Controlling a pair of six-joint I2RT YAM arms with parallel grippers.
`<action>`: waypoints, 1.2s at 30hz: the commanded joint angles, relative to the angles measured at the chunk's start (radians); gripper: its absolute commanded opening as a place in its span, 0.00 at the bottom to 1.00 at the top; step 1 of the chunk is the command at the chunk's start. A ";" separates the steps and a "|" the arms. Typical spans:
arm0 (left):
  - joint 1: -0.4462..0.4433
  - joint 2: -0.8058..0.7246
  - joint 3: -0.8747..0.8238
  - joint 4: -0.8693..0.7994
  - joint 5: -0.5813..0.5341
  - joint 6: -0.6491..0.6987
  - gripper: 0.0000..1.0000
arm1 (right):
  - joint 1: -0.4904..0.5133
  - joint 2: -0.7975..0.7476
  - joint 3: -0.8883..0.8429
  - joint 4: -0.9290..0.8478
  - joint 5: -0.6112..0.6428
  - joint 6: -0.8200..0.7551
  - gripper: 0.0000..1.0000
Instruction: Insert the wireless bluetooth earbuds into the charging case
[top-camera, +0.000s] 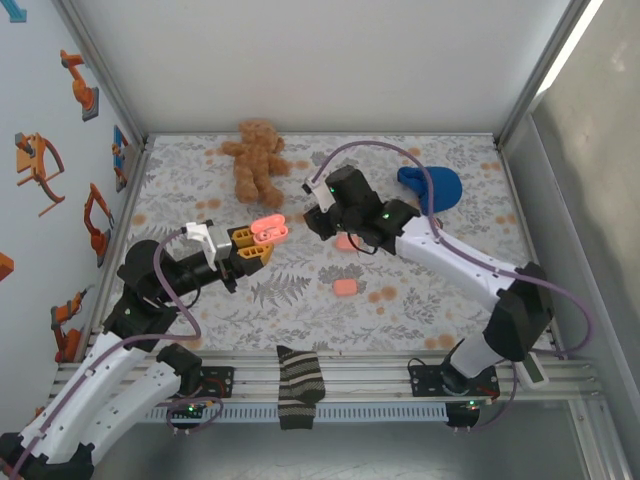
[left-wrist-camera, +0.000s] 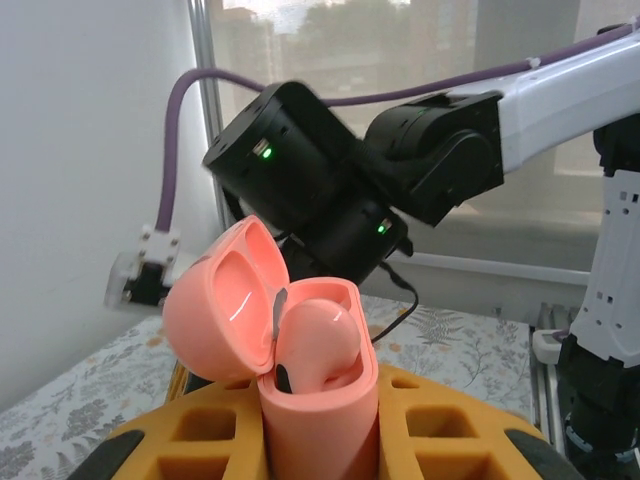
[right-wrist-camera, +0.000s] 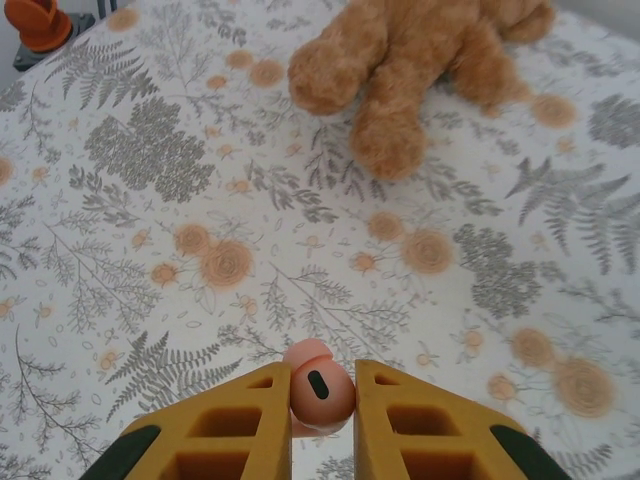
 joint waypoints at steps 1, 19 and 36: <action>-0.006 0.008 -0.016 0.059 0.016 -0.032 0.05 | -0.004 -0.106 -0.010 -0.034 0.086 -0.069 0.18; -0.024 0.159 -0.001 0.244 0.091 -0.123 0.05 | -0.005 -0.353 0.093 -0.091 -0.040 -0.368 0.17; -0.059 0.250 0.031 0.291 0.129 -0.141 0.05 | -0.002 -0.377 0.134 -0.066 -0.323 -0.608 0.15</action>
